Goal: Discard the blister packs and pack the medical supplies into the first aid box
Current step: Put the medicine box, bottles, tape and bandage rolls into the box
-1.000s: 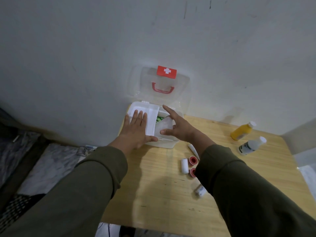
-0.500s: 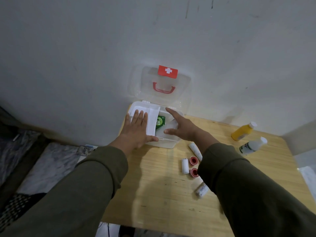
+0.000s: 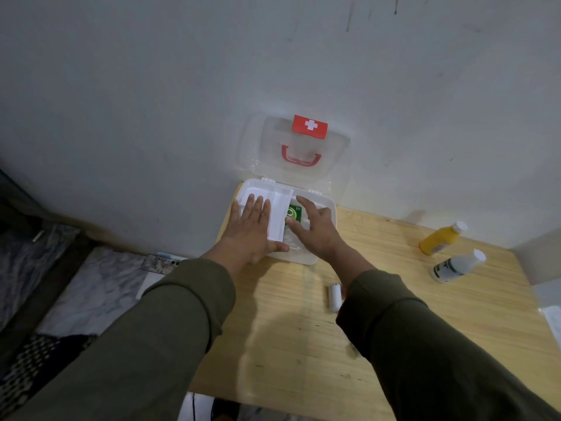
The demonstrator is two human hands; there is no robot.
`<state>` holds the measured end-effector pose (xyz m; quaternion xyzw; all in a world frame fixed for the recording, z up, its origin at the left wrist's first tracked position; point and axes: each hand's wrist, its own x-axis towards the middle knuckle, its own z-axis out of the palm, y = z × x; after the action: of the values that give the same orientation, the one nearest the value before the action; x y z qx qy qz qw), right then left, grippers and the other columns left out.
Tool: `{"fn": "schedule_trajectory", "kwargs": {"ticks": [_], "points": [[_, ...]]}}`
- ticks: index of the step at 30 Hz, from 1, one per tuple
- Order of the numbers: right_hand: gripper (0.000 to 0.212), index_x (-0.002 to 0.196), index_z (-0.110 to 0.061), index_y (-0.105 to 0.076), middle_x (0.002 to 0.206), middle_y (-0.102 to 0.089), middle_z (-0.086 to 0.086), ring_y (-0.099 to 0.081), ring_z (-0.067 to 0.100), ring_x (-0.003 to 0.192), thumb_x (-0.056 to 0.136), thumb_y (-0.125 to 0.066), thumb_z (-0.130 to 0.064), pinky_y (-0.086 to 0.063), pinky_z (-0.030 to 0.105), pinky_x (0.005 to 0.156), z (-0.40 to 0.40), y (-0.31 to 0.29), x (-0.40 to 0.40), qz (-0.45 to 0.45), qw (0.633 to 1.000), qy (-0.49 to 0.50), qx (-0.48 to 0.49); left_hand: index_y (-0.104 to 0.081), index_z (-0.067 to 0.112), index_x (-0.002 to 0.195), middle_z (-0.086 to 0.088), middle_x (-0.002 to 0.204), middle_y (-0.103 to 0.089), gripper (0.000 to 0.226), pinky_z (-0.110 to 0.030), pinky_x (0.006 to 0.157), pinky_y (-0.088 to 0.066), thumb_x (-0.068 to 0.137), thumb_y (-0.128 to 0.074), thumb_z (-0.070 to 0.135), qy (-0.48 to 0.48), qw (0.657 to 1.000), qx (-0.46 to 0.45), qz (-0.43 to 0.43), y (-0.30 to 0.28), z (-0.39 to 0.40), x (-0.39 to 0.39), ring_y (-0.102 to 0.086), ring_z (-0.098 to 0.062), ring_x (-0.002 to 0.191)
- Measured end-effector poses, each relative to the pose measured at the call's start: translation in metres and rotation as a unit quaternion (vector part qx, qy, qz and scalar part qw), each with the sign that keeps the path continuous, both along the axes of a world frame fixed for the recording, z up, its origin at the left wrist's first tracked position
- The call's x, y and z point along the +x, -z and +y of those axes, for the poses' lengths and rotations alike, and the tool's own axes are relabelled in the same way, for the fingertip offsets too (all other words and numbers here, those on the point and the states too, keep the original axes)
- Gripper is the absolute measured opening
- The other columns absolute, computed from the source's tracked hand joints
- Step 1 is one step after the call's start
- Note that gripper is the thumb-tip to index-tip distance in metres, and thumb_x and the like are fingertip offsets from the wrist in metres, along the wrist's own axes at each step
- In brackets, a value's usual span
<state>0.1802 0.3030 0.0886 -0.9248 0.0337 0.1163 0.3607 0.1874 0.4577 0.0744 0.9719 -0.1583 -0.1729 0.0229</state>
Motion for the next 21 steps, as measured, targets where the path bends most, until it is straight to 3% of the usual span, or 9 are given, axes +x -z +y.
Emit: {"fn": "schedule_trajectory", "kwargs": {"ticks": [7,14,21], "points": [[0.065,0.143,-0.044,-0.016,0.140,-0.040,0.021,-0.047,0.038,0.125,0.087,-0.046,-0.058,-0.036,0.049,0.108,0.010,0.011,0.009,0.059,0.998,-0.018,0.014,0.019,0.007,0.147,-0.011,0.158,0.020,0.102,-0.052,0.117,0.012,0.084,-0.029,0.072,0.002,1.000,-0.002,0.005,-0.001,0.000,0.002,0.023,-0.026,0.145],[0.050,0.147,-0.036,-0.010,0.158,-0.018,0.007,-0.027,0.029,0.141,0.100,-0.023,-0.045,-0.018,0.038,0.115,0.013,0.006,0.013,0.096,0.992,-0.076,0.015,0.019,0.007,0.147,-0.011,0.158,0.021,0.102,-0.052,0.117,0.012,0.084,-0.028,0.073,0.001,1.000,0.001,0.005,0.001,0.001,0.003,0.024,-0.026,0.145],[0.048,0.146,-0.041,-0.009,0.157,-0.019,0.008,-0.029,0.032,0.139,0.100,-0.019,-0.047,-0.028,0.047,0.114,0.005,0.011,0.014,0.087,0.994,-0.051,0.036,0.019,0.007,0.147,-0.010,0.158,0.020,0.103,-0.052,0.117,0.013,0.084,-0.030,0.072,-0.001,1.000,-0.008,0.007,-0.001,0.000,0.001,0.023,-0.026,0.145]]}}
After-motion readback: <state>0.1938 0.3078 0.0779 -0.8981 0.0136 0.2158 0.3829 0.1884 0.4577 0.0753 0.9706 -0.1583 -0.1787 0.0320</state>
